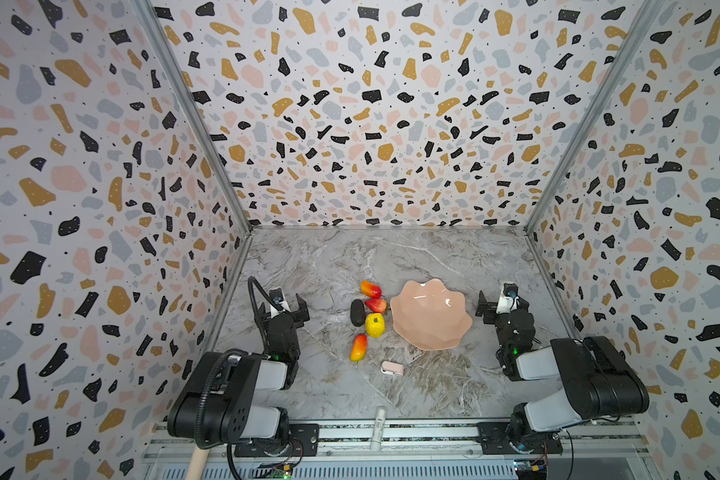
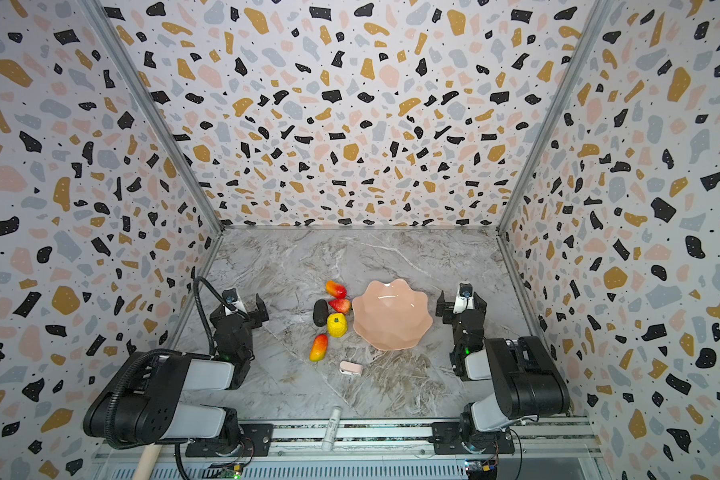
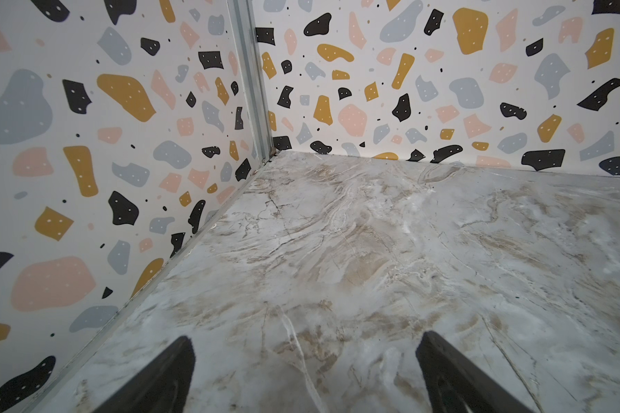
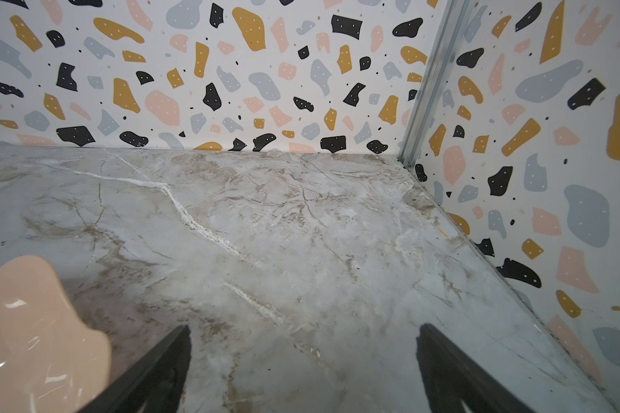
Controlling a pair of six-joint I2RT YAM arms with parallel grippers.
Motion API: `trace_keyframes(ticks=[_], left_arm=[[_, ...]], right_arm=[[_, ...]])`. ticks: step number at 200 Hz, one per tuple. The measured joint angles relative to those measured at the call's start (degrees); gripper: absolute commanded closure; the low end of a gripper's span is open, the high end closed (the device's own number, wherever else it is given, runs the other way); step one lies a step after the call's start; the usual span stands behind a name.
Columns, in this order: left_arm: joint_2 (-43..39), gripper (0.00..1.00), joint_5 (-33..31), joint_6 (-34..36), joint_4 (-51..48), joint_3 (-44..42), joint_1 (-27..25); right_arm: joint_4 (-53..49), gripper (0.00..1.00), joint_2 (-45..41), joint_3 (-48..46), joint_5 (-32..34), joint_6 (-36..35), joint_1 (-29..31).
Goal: Place and organize the fake fruits in the fruit bowl
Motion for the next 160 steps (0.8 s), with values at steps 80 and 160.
trace_keyframes(ticks=[80,160], left_arm=[[0.0,0.0,0.0,0.0,0.0,0.0,0.0],[-6.9,0.0,-1.0,-0.4,-8.2,1.7,0.0]], right_arm=[[0.0,0.01,0.0,0.0,0.0,0.0,0.0],[-8.9,0.01,-10.7,0.3,2.6,-0.3,1.9]])
